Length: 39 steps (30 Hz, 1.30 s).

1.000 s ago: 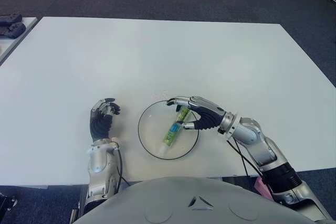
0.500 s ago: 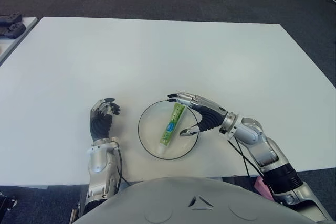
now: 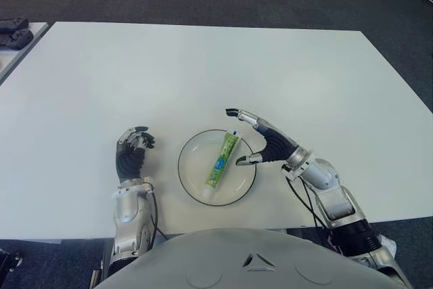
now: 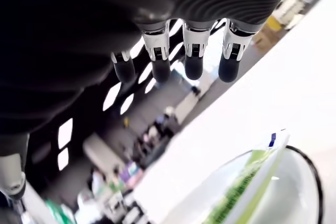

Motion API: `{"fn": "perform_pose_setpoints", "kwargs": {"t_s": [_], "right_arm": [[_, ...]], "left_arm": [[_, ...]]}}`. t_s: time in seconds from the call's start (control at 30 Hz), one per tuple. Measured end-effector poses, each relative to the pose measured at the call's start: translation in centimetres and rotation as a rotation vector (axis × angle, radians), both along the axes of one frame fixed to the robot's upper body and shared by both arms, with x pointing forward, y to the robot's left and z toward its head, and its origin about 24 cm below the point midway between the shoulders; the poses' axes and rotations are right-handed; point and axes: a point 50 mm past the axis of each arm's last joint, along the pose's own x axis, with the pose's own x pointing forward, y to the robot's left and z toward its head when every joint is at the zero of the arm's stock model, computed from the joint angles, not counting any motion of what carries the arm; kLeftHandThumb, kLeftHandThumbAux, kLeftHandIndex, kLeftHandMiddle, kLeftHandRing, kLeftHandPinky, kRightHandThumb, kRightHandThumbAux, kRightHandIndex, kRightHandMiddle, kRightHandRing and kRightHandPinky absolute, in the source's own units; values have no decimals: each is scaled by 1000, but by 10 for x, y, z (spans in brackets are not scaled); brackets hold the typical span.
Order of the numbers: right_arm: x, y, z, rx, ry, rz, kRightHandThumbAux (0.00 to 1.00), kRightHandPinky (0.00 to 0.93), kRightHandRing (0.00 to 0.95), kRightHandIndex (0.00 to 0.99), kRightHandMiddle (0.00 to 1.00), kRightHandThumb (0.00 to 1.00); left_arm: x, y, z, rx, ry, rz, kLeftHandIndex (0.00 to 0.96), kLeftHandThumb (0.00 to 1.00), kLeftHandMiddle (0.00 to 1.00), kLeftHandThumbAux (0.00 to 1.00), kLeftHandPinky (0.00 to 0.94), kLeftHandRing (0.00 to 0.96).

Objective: Put the toothpaste on the table into the plate.

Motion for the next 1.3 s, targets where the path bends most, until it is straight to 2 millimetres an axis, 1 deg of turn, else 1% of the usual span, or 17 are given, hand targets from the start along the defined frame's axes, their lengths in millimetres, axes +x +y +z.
{"fn": "perform_pose_setpoints", "kwargs": {"t_s": [0.03, 0.13, 0.2, 0.23, 0.3, 0.37, 0.43, 0.57, 0.67, 0.8, 0.93, 0.97, 1.0, 1.03, 1.07, 1.17, 1.3], "right_arm": [[0, -1, -1, 49, 24, -24, 622, 153, 83, 40, 81, 0], [1, -1, -2, 178, 76, -82, 683, 222, 143, 107, 148, 17], [1, -1, -2, 256, 101, -114, 706, 245, 169, 140, 179, 28], [2, -1, -2, 283, 110, -123, 730, 261, 200, 185, 221, 52], [4, -1, -3, 368, 144, -153, 765, 281, 232, 227, 260, 51], [7, -2, -9, 463, 191, -196, 775, 316, 276, 279, 307, 105], [9, -3, -17, 542, 245, -237, 780, 338, 299, 304, 331, 125], [10, -5, -30, 632, 346, -302, 797, 380, 341, 343, 369, 139], [10, -6, -33, 684, 404, -360, 833, 427, 381, 362, 395, 144], [5, -9, -33, 776, 498, -449, 859, 457, 410, 367, 410, 158], [2, -8, -34, 864, 594, -502, 889, 490, 447, 398, 432, 234], [1, -8, -35, 883, 614, -516, 832, 495, 455, 406, 437, 400], [1, -9, -36, 912, 644, -537, 811, 496, 460, 410, 441, 460], [0, -8, -36, 938, 671, -555, 782, 496, 466, 414, 446, 547], [0, -8, -37, 965, 697, -572, 762, 496, 470, 418, 449, 603], [-1, -8, -42, 1028, 773, -629, 738, 495, 479, 423, 457, 671], [-4, -13, -51, 1048, 850, -692, 729, 494, 484, 426, 466, 697]], "left_arm": [[0, 0, 0, 0, -1, 0, 434, 707, 588, 718, 573, 583], [0, 0, 0, 0, -2, 1, 434, 707, 587, 718, 567, 582], [0, 0, -1, -2, -2, 2, 434, 707, 588, 718, 566, 582], [0, 0, -1, -2, -2, 2, 434, 707, 589, 718, 568, 583], [0, 0, 0, -2, -2, 2, 434, 706, 590, 718, 569, 582], [1, 0, -1, -2, -2, 2, 434, 706, 590, 718, 568, 580], [1, 0, -1, -3, -3, 2, 434, 706, 590, 717, 567, 579], [1, 1, 0, -8, -5, 6, 434, 706, 587, 717, 559, 576], [1, 1, 0, -9, -6, 7, 434, 706, 586, 717, 564, 578], [3, 0, 0, -5, -17, 4, 434, 705, 590, 717, 570, 583], [3, 0, 0, -4, -25, -4, 433, 704, 601, 718, 583, 595], [3, 0, 0, -4, -25, -8, 433, 703, 604, 718, 586, 600], [4, -1, 0, -4, -26, -13, 433, 703, 606, 718, 587, 601], [4, -1, 0, -3, -26, -16, 433, 703, 608, 718, 587, 604], [4, -1, 0, -3, -27, -21, 433, 702, 610, 719, 588, 606], [4, -1, 0, -1, -26, -26, 432, 702, 614, 719, 590, 610], [4, -1, 0, -1, -22, -30, 433, 701, 617, 720, 583, 610]]}}
